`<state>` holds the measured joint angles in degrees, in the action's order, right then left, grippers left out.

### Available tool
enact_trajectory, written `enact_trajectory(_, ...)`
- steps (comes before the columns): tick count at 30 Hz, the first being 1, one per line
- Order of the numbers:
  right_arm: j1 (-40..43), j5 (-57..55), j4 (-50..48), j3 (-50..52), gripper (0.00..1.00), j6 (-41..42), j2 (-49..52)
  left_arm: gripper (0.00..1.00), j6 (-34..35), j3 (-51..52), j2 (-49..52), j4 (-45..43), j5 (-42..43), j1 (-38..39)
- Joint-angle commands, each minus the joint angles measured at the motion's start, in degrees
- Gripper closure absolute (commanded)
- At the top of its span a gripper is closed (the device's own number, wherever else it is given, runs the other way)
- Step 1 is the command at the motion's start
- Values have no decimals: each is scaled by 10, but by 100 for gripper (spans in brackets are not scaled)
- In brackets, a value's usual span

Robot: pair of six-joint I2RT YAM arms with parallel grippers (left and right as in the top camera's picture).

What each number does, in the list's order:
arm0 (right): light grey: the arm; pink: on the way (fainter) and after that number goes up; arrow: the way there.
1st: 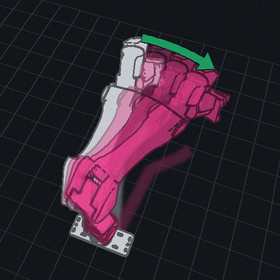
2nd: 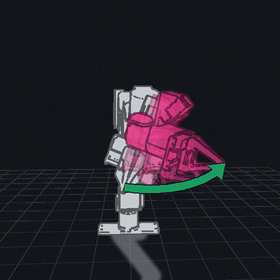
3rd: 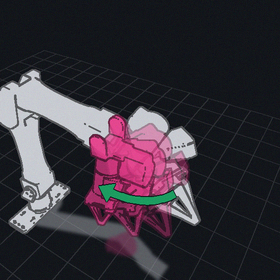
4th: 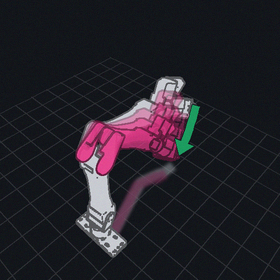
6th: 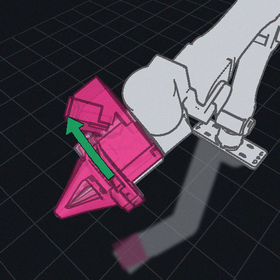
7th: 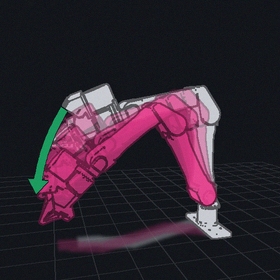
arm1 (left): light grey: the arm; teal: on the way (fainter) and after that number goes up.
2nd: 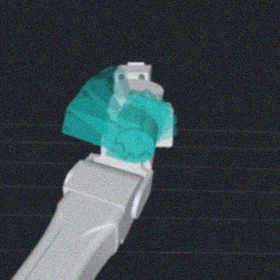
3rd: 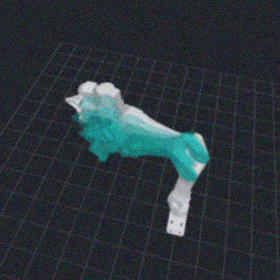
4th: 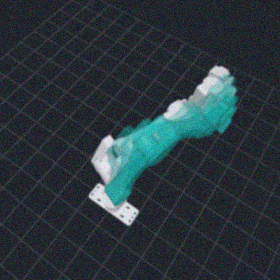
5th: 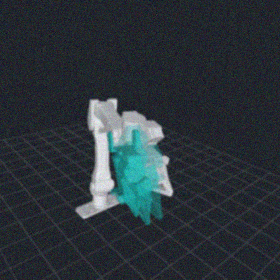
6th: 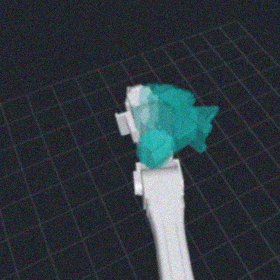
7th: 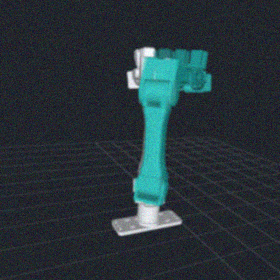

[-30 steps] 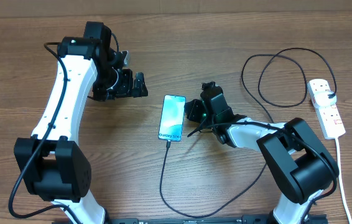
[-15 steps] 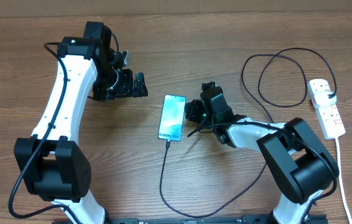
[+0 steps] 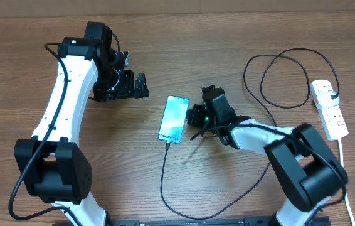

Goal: Plug charger to phone and switch on socket

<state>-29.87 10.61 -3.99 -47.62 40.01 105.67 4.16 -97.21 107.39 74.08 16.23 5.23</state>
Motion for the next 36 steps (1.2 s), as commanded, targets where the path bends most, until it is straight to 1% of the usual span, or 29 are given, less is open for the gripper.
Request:
enact_trajectory(1,-3,-7,51,7,96,-26,-52,0,3,0,-6,0,-3,-1)
enact_trajectory(5,-3,-7,137,7,96,-26,-113,0,3,0,-6,0,-3,-1)
enact_trajectory(11,-3,-5,228,7,96,-26,-206,0,3,0,-6,0,-3,-1)
enact_trajectory(18,1,-5,248,7,96,-26,-341,0,3,0,-6,0,-3,-1)
enact_trajectory(22,20,-5,263,7,96,-26,-404,0,3,0,-6,0,-3,-1)
enact_trajectory(25,47,5,289,6,96,-25,-444,0,3,0,-6,0,-3,-1)
enact_trajectory(29,105,4,374,-21,96,-26,-488,0,3,0,-6,0,-3,-1)
enact_trajectory(32,163,4,438,-52,96,-39,-501,0,3,0,-6,0,-3,-1)
enact_trajectory(36,235,4,528,-101,96,-62,-491,0,3,0,-6,0,-3,-1)
